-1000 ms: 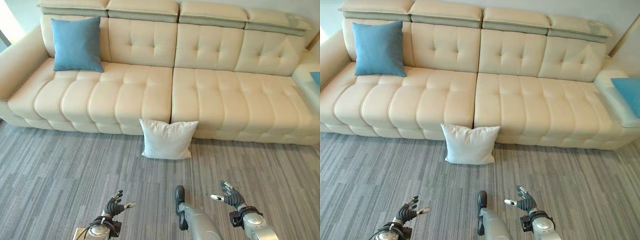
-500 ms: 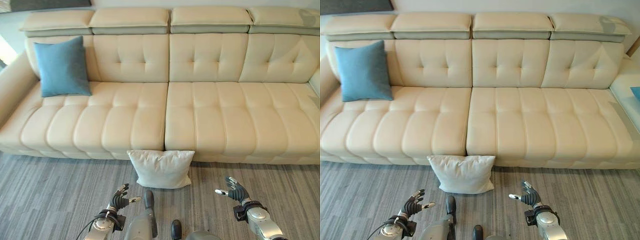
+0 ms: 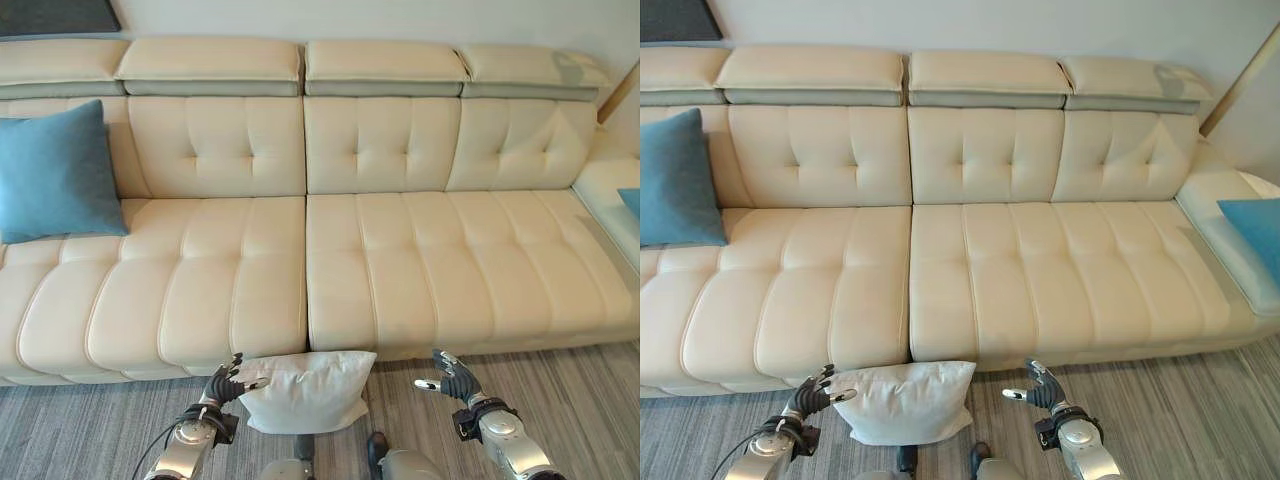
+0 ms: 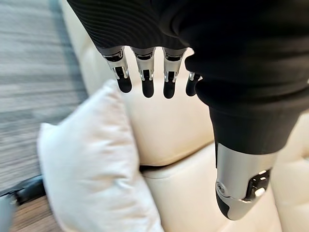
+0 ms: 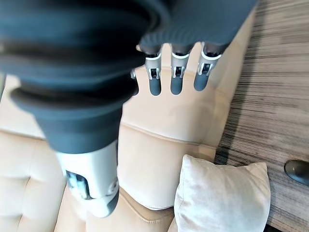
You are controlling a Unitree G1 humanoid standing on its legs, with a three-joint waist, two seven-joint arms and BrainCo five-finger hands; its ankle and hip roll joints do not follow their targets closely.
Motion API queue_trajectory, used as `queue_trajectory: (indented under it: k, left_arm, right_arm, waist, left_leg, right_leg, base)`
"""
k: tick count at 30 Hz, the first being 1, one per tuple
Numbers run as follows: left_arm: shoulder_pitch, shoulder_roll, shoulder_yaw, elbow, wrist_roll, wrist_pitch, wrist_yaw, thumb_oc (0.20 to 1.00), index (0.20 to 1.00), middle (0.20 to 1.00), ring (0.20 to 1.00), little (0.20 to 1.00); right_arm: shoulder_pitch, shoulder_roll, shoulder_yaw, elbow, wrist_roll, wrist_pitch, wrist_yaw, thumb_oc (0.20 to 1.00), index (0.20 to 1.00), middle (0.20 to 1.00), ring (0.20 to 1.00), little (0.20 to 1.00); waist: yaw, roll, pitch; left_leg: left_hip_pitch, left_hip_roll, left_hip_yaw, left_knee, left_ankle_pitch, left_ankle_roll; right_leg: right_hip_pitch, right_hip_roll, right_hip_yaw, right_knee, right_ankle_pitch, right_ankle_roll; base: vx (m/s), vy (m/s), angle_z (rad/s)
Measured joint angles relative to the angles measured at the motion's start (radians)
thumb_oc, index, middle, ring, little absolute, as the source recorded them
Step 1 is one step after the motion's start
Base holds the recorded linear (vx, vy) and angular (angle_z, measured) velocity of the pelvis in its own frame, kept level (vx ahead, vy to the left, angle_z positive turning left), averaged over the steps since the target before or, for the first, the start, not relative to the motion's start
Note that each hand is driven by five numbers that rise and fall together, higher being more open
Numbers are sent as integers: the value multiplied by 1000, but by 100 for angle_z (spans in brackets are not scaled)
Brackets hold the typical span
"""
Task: Pick up all the scattered cushions and arrange them neatly on the sofa.
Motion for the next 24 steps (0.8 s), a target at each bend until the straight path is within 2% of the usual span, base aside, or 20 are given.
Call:
queue_trajectory:
  k: [3, 4, 5, 6, 7, 8, 9, 11, 13, 14, 15, 17, 18, 20, 24]
  left_arm:
    - [39, -1, -1, 0, 0, 4, -3, 1000, 1000, 1000, 1000, 1000]
    - [57, -3, 0, -2, 0, 5, -4, 1000, 1000, 1000, 1000, 1000]
    - [48, 0, -1, -4, 0, 5, -5, 1000, 1000, 1000, 1000, 1000]
    - [41, -6, -4, -2, 0, 5, -10, 1000, 1000, 1000, 1000, 1000]
    - [41, -9, -4, 0, 0, 5, -11, 1000, 1000, 1000, 1000, 1000]
    - [39, -8, -1, 0, 0, 6, -15, 1000, 1000, 1000, 1000, 1000]
    - [36, -6, 0, 0, 0, 6, -15, 1000, 1000, 1000, 1000, 1000]
    - [28, -8, -1, 0, 0, 4, -17, 1000, 1000, 1000, 1000, 1000]
    - [5, -18, -3, -1, -1, 3, -15, 1000, 1000, 1000, 1000, 1000]
    - [-2, -23, -6, -1, -1, 3, -15, 1000, 1000, 1000, 1000, 1000]
    - [-15, -30, -9, -5, -1, 2, -13, 1000, 1000, 1000, 1000, 1000]
    - [-29, -20, -7, -10, -1, 2, -6, 1000, 1000, 1000, 1000, 1000]
    - [-10, -10, 0, -25, -1, 2, -2, 1000, 1000, 1000, 1000, 1000]
    - [3, 4, 0, -40, -1, 1, 2, 1000, 1000, 1000, 1000, 1000]
    - [14, 14, -1, -40, -1, 1, 0, 1000, 1000, 1000, 1000, 1000]
  right_arm:
    - [5, -3, -15, 7, 0, 1, -1, 1000, 1000, 1000, 1000, 1000]
    - [5, -10, -14, 7, 0, 2, -2, 1000, 1000, 1000, 1000, 1000]
    - [6, -12, -14, 6, 1, 2, -3, 1000, 1000, 1000, 1000, 1000]
    - [7, -27, -14, 10, 0, 5, -5, 1000, 1000, 1000, 1000, 1000]
    - [8, -33, -14, 11, 0, 6, -8, 1000, 1000, 1000, 1000, 1000]
    - [11, -37, -13, 8, 0, 7, -10, 1000, 1000, 1000, 1000, 1000]
    - [11, -36, -12, 5, -1, 7, -9, 1000, 1000, 1000, 1000, 1000]
    - [10, -43, -14, 4, -3, 6, -9, 1000, 1000, 1000, 1000, 1000]
    - [9, -62, -14, 6, -15, 6, -9, 1000, 1000, 1000, 1000, 1000]
    - [9, -71, -14, 6, -19, 6, -10, 1000, 1000, 1000, 1000, 1000]
    - [8, -84, -15, 7, -19, 7, -9, 1000, 1000, 1000, 1000, 1000]
    - [8, -67, -14, 7, -20, 7, -8, 1000, 1000, 1000, 1000, 1000]
    - [8, -52, -16, 7, -27, 7, -8, 1000, 1000, 1000, 1000, 1000]
    - [5, -41, -15, 7, -35, 7, -8, 1000, 1000, 1000, 1000, 1000]
    - [3, -35, -16, 7, -41, 9, -8, 1000, 1000, 1000, 1000, 1000]
  waist:
    - [14, 8, 0]
    - [21, 18, 3]
    - [17, 13, 5]
    - [8, 8, 12]
    - [8, 8, 13]
    - [7, -7, 21]
    - [7, -19, 23]
    - [0, -25, 30]
    - [-18, 13, 36]
    - [-21, 27, 38]
    - [-20, 42, 44]
    - [-14, 32, 44]
    - [-15, 32, 43]
    - [-11, 34, 44]
    - [-8, 33, 44]
  left_leg:
    - [-17, 25, -1, 5, -1, -33]
    - [-44, 36, -4, 23, 28, -67]
    - [-60, 36, -12, 49, 25, -82]
    - [-84, 37, -13, 71, 26, -99]
    - [-86, 40, -5, 77, 19, -106]
    - [-89, 46, 32, 123, -22, -92]
    - [-84, 52, 35, 137, -42, -97]
    - [-54, 93, 53, 138, -57, -114]
    - [-10, 155, 56, 104, -48, -115]
    - [-5, 161, 50, 90, -54, -125]
    - [4, 150, 60, 68, -76, -138]
    - [5, 114, 59, 50, -71, -126]
    - [33, 82, 62, 8, -57, -105]
    - [40, 60, 74, 2, -59, -98]
    - [44, 46, 86, 4, -66, -87]
  right_leg:
    - [26, 17, -28, -82, 44, -27]
    - [24, 35, -37, -93, 54, -37]
    - [21, 22, -52, -100, 60, -47]
    - [21, 20, -68, -115, 80, -72]
    - [22, 14, -79, -122, 94, -84]
    - [26, -4, -83, -128, 95, -102]
    - [27, -16, -82, -136, 96, -110]
    - [25, -41, -83, -145, 96, -100]
    - [19, -43, -95, -142, 98, -67]
    - [17, -44, -101, -141, 99, -60]
    - [10, -50, -106, -141, 104, -32]
    - [5, -86, -104, -150, 131, 6]
    - [14, -110, -98, -165, 147, 25]
    - [21, -129, -84, -183, 161, 42]
    - [8, -136, -72, -169, 173, 51]
  base:
    - [-77, -19, 16]
    - [-152, -9, 29]
    - [-110, 46, 38]
    - [-55, 63, 30]
    - [-53, 92, 24]
    - [-14, 104, 8]
    - [1, 105, 15]
    - [4, 147, 20]
    - [11, 150, 28]
    - [26, 133, 24]
    - [44, 199, 17]
    - [38, 218, 6]
    - [17, 233, -3]
    - [23, 241, -11]
    - [-36, 266, -16]
